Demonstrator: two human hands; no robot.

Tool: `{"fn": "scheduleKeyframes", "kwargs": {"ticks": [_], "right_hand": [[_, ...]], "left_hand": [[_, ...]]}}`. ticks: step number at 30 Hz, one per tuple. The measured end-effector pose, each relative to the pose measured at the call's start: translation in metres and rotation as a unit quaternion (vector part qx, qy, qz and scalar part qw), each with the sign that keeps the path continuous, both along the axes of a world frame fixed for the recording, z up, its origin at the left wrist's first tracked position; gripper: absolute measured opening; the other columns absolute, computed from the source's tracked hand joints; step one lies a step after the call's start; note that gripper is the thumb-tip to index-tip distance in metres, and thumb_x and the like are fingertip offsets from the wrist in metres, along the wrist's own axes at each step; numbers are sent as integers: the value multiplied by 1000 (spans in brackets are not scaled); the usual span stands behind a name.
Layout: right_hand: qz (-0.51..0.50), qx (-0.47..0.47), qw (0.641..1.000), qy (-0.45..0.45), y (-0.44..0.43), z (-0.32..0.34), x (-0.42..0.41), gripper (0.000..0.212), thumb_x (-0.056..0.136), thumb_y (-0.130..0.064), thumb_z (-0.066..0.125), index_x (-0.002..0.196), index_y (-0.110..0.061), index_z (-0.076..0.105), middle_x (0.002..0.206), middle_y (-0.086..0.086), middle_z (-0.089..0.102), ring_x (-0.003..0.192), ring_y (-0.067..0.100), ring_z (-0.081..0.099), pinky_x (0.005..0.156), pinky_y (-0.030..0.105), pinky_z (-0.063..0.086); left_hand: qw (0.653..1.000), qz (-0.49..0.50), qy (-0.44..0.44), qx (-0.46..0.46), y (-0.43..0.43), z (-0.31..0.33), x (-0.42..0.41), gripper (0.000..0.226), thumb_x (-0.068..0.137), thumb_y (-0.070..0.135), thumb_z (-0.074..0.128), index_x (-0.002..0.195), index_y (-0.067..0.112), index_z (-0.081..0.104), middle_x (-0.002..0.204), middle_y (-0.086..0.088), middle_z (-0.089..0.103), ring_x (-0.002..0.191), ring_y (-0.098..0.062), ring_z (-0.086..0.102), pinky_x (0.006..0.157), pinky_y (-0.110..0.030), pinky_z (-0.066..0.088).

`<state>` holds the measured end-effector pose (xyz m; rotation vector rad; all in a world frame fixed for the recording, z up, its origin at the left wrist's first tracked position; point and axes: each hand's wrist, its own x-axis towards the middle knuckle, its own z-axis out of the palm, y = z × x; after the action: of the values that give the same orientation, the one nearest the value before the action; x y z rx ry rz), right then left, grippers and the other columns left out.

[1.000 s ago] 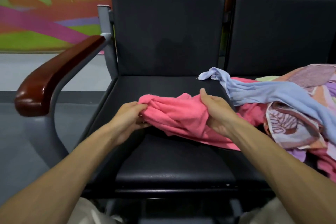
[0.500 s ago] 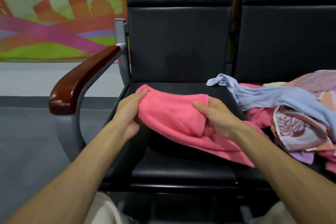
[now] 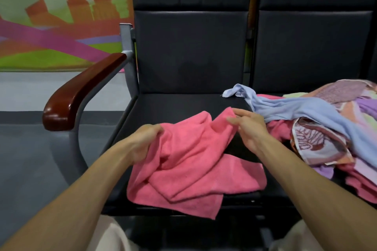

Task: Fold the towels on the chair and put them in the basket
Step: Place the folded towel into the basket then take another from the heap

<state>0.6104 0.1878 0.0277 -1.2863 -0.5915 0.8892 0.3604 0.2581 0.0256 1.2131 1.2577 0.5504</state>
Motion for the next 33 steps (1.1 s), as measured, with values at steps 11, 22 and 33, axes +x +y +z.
{"fn": "scheduleKeyframes", "kwargs": {"ticks": [11, 22, 33], "right_hand": [[76, -142, 985, 57, 4, -21, 20, 30, 95, -37, 59, 98, -8, 55, 74, 6, 60, 72, 18, 59, 62, 32, 54], [144, -209, 893, -372, -17, -36, 13, 20, 77, -18, 78, 68, -13, 61, 71, -3, 62, 69, 13, 55, 67, 32, 46], [8, 63, 995, 79, -35, 85, -6, 18, 91, -17, 62, 105, -6, 66, 113, 12, 67, 100, 22, 64, 98, 40, 48]], "left_hand": [[992, 64, 56, 96, 11, -18, -15, 32, 102, 21, 46, 103, -3, 68, 96, -19, 67, 86, -26, 61, 81, -36, 49], [972, 139, -190, -15, 7, 6, -36, 23, 88, 36, 67, 100, 16, 68, 85, -4, 72, 82, -19, 66, 74, -35, 53], [943, 100, -298, 112, -15, 80, -36, 17, 96, 26, 55, 96, 17, 70, 77, 2, 71, 69, -10, 64, 59, -24, 52]]}}
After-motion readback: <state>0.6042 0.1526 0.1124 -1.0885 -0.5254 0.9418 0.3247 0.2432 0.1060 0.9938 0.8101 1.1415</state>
